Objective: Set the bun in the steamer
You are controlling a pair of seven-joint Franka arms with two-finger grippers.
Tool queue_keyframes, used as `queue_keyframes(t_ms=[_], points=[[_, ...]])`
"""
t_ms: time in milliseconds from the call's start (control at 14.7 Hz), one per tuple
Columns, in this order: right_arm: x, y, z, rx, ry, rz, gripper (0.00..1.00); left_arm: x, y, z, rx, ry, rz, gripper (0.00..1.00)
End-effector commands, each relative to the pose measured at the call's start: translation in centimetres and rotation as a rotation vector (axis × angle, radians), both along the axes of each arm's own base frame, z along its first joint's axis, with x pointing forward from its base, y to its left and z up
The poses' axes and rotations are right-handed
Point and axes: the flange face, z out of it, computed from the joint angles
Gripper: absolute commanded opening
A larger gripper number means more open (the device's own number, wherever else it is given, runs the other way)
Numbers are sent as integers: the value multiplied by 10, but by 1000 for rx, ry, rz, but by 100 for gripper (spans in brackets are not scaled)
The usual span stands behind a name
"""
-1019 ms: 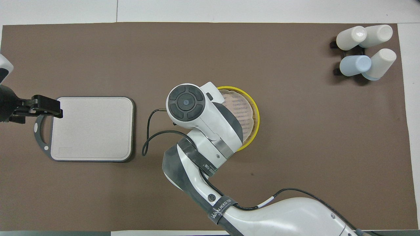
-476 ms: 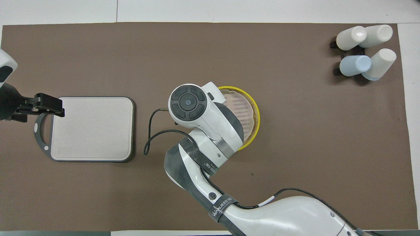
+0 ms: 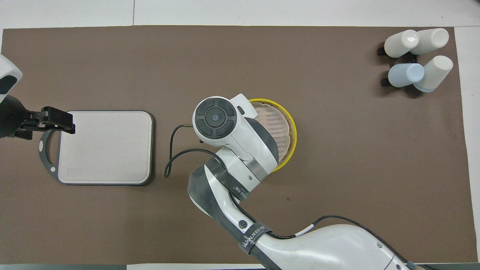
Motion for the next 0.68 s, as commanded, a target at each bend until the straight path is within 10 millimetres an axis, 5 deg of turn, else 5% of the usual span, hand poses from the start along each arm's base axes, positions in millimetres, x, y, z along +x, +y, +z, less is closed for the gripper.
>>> queue_keyframes(t_ms=[0, 612], points=[[5, 3, 0, 47, -21, 38, 0, 3, 6, 5, -10, 7, -3, 100], [15, -7, -1, 15, -18, 226, 0, -1, 9, 12, -26, -10, 4, 100]])
